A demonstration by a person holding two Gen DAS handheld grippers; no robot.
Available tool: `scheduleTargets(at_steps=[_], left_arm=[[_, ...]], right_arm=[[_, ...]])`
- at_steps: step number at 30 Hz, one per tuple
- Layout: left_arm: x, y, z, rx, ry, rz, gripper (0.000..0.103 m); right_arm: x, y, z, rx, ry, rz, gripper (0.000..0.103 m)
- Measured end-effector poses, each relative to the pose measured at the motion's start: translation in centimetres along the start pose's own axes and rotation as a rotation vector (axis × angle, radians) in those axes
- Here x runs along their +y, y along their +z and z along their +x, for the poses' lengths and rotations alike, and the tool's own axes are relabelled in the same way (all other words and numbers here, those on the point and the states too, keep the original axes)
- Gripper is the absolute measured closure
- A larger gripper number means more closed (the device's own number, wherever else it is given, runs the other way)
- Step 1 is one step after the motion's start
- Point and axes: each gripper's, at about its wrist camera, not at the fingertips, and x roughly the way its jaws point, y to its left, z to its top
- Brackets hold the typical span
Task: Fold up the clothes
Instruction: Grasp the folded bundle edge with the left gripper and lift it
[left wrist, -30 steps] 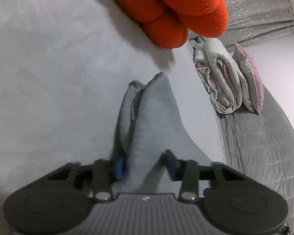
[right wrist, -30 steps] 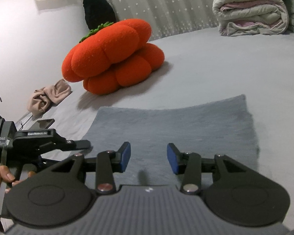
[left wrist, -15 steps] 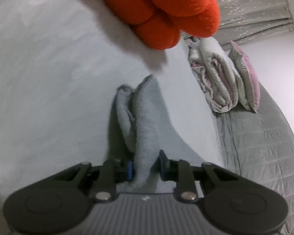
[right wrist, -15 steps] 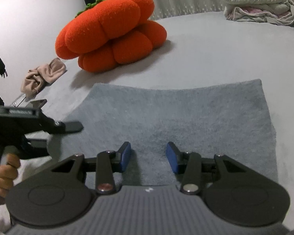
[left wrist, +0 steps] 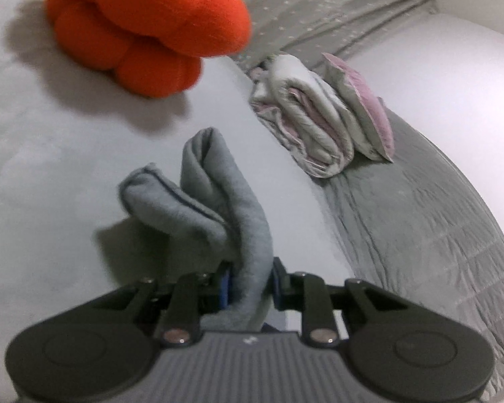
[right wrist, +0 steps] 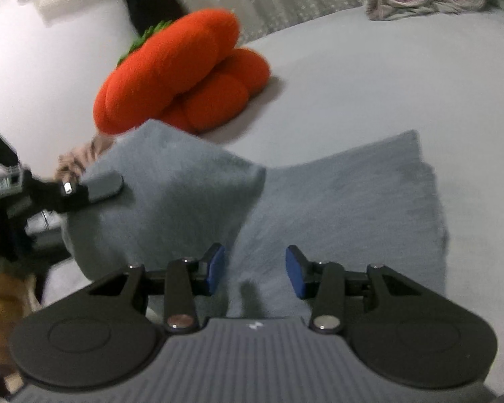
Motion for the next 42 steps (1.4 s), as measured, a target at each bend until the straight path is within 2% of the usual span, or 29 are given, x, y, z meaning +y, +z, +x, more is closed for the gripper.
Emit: scheduleTargets(at_steps=[4,8,11,13,17,19,22,26,27,29,32,34,39,42], left_arm=[[-1.3,-1.5,1.9,0.028,-0.019,0.012,0.079],[-1.8,-3.1,4.0,0.087,-0.072,0.001,0.072],[-2.1,-4.3,5.2,0.141,-0.122,-0.004,0.069],[-2.3,-4.8,5.3,0.16,-0.149,0.0,0.068],[-2.5,-4.3,3.9,0.122,-0.175,0.0,0.068],[-2.3,-3.6,3.0,0.08,-0.158,-0.003,0.068],[-1.3,-2.8,1.7,0.026,-0.093,0.005,0.068],[0.2,-2.6,1.7,0.013,-0.012,0.012,0.069],[0.6,-2.7,1.8,0.021,-0.004,0.005,0.07],[0.8,-3.1,2.3,0.039,0.007,0.003,0.07],[0.6,-3.7,2.7,0.068,0.003,0.024,0.07],[0.6,-4.2,3.0,0.091,0.006,0.044,0.07],[1.1,-6.2,4.1,0.129,0.02,0.072,0.07],[1.0,-7.0,4.5,0.126,0.016,0.133,0.071]], right_arm=[[-2.5,0.5,-1.8,-0.028,0.058,0.135,0.058],[-4.4,0.7,-3.2,-0.063,0.108,0.228,0.057],[-6.3,0.8,-4.2,-0.098,0.144,0.328,0.048],[-7.7,0.8,-4.8,-0.122,0.17,0.41,0.047],[-10.0,0.4,-5.2,-0.144,0.228,0.554,0.043],[-11.1,0.2,-5.4,-0.154,0.254,0.623,0.042],[-11.5,0.3,-5.1,-0.137,0.26,0.659,0.042],[-10.8,0.5,-5.0,-0.12,0.247,0.629,0.042],[-10.3,0.7,-5.1,-0.134,0.219,0.604,0.042],[-9.1,1.2,-5.5,-0.175,0.143,0.523,0.042],[-7.1,2.3,-5.0,-0.196,0.127,0.395,0.042],[-5.8,2.9,-4.4,-0.19,0.129,0.317,0.042],[-2.6,3.2,-1.5,-0.128,0.031,0.086,0.042],[-0.8,2.9,0.3,-0.092,-0.029,-0.048,0.042]])
